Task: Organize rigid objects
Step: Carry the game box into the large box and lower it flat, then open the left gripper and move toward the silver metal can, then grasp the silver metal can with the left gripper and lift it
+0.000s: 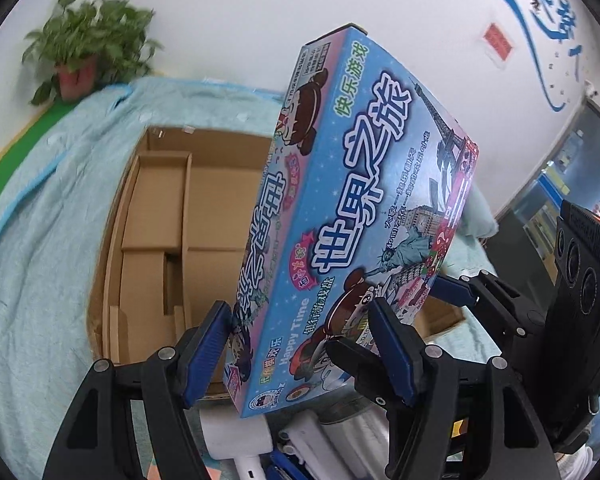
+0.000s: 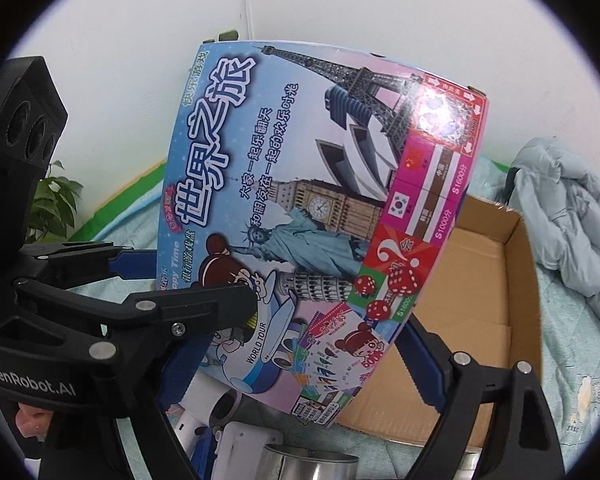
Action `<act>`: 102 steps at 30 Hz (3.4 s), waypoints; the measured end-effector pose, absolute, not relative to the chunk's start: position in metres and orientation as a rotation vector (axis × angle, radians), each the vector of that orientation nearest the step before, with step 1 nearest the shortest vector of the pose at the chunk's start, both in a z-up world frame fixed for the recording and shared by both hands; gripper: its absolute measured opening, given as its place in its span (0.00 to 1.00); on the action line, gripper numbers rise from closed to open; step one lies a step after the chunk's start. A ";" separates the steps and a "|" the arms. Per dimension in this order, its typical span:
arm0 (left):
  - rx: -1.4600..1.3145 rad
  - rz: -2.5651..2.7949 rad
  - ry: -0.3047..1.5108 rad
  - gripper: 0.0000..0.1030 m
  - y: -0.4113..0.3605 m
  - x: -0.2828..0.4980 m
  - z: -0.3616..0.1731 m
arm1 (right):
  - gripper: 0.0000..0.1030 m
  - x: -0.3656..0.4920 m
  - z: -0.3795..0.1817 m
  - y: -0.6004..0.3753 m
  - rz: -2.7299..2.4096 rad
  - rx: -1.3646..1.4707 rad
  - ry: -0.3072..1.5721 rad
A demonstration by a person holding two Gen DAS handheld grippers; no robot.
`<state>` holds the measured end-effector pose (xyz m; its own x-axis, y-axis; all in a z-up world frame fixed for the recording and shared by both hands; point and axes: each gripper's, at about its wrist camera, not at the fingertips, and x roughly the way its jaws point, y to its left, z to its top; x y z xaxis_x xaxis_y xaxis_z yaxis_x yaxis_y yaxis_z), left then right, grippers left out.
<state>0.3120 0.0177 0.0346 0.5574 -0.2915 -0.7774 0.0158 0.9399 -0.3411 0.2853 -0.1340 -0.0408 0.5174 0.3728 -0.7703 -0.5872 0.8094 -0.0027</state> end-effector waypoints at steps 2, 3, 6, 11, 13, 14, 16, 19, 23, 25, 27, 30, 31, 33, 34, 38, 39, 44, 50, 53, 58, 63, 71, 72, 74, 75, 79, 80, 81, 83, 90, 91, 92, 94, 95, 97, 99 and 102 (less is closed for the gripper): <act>-0.319 -0.167 0.997 0.65 0.021 0.318 0.018 | 0.86 0.293 -0.055 -0.131 0.595 -0.278 0.891; -0.317 -0.159 1.008 0.64 0.022 0.322 0.011 | 0.86 0.295 -0.061 -0.130 0.599 -0.276 0.908; -0.320 -0.139 1.037 0.63 0.025 0.330 -0.009 | 0.85 0.305 -0.080 -0.128 0.609 -0.267 0.961; -0.304 -0.114 1.069 0.57 0.025 0.341 -0.032 | 0.84 0.326 -0.101 -0.130 0.618 -0.228 1.054; -0.294 -0.105 1.098 0.53 0.024 0.345 -0.043 | 0.83 0.335 -0.111 -0.132 0.620 -0.215 1.100; -0.287 -0.094 1.106 0.50 0.022 0.345 -0.047 | 0.83 0.338 -0.116 -0.133 0.618 -0.215 1.122; -0.301 -0.084 1.127 0.48 0.025 0.347 -0.055 | 0.82 0.344 -0.123 -0.132 0.622 -0.225 1.155; -0.306 -0.067 1.135 0.42 0.026 0.345 -0.057 | 0.82 0.351 -0.130 -0.128 0.618 -0.235 1.188; -0.332 -0.094 1.133 0.41 0.033 0.345 -0.057 | 0.83 0.357 -0.133 -0.129 0.618 -0.240 1.207; -0.332 -0.108 1.112 0.41 0.038 0.343 -0.054 | 0.83 0.360 -0.137 -0.126 0.620 -0.210 1.248; -0.321 -0.096 1.073 0.41 0.047 0.340 -0.048 | 0.83 0.361 -0.139 -0.133 0.612 -0.189 1.253; -0.300 -0.099 1.026 0.41 0.050 0.327 -0.036 | 0.82 0.360 -0.134 -0.140 0.606 -0.165 1.221; -0.294 -0.100 1.012 0.41 0.051 0.322 -0.033 | 0.75 0.360 -0.135 -0.142 0.603 -0.163 1.228; -0.282 -0.101 0.993 0.41 0.052 0.313 -0.029 | 0.52 0.361 -0.141 -0.141 0.581 -0.175 1.253; -0.279 -0.101 0.983 0.42 0.052 0.310 -0.027 | 0.49 0.361 -0.144 -0.138 0.565 -0.180 1.257; -0.244 -0.099 0.918 0.44 0.050 0.294 -0.015 | 0.53 0.359 -0.137 -0.143 0.582 -0.150 1.233; -0.231 -0.093 0.895 0.47 0.049 0.288 -0.010 | 0.58 0.357 -0.135 -0.145 0.591 -0.145 1.229; -0.215 0.005 0.732 0.95 0.056 0.261 0.019 | 0.82 0.317 -0.104 -0.158 0.564 -0.177 1.088; -0.170 0.060 0.619 0.94 0.051 0.227 0.038 | 0.83 0.245 -0.070 -0.198 0.468 -0.155 0.879; -0.154 0.002 0.705 0.07 0.040 0.224 0.032 | 0.41 0.220 -0.064 -0.219 0.439 -0.122 0.838; -0.142 -0.008 0.754 0.50 0.018 0.210 0.025 | 0.89 0.194 -0.053 -0.239 0.445 -0.102 0.793; -0.219 -0.040 0.767 0.98 0.015 0.200 0.020 | 0.96 0.175 -0.052 -0.257 0.496 -0.036 0.791; -0.285 -0.200 0.872 0.98 -0.010 0.192 0.001 | 0.92 0.148 -0.072 -0.279 0.511 0.076 0.946; -0.297 -0.236 0.889 0.98 -0.015 0.195 -0.002 | 0.90 0.146 -0.074 -0.280 0.506 0.081 0.958; -0.334 -0.315 0.950 0.98 -0.027 0.202 -0.012 | 0.87 0.143 -0.079 -0.278 0.518 0.091 0.990; -0.347 -0.346 0.979 0.98 -0.035 0.206 -0.017 | 0.85 0.144 -0.081 -0.275 0.525 0.083 1.002; -0.342 -0.449 1.070 0.97 -0.069 0.221 -0.037 | 0.78 0.147 -0.095 -0.266 0.520 0.074 1.078; -0.340 -0.459 1.092 0.96 -0.075 0.222 -0.041 | 0.78 0.150 -0.100 -0.265 0.515 0.080 1.102; -0.344 -0.468 1.113 0.94 -0.080 0.225 -0.046 | 0.75 0.152 -0.102 -0.265 0.500 0.076 1.110; -0.359 -0.483 1.160 0.90 -0.086 0.230 -0.058 | 0.70 0.155 -0.106 -0.264 0.492 0.080 1.129; -0.339 -0.417 1.263 0.87 -0.102 0.244 -0.089 | 0.71 0.161 -0.114 -0.263 0.498 0.088 1.153; -0.338 -0.412 1.274 0.87 -0.102 0.244 -0.092 | 0.72 0.162 -0.116 -0.263 0.501 0.089 1.161; -0.335 -0.407 1.279 0.87 -0.103 0.245 -0.094 | 0.73 0.164 -0.117 -0.261 0.504 0.090 1.172; -0.320 -0.396 1.290 0.85 -0.106 0.247 -0.099 | 0.77 0.166 -0.121 -0.257 0.502 0.090 1.186; -0.314 -0.391 1.293 0.84 -0.108 0.248 -0.100 | 0.77 0.168 -0.123 -0.255 0.500 0.088 1.192; -0.313 -0.393 1.292 0.84 -0.109 0.250 -0.102 | 0.80 0.171 -0.126 -0.251 0.493 0.082 1.197; -0.315 -0.396 1.290 0.84 -0.110 0.250 -0.102 | 0.80 0.172 -0.127 -0.248 0.490 0.074 1.196; -0.316 -0.397 1.282 0.84 -0.108 0.249 -0.102 | 0.80 0.173 -0.129 -0.247 0.496 0.078 1.191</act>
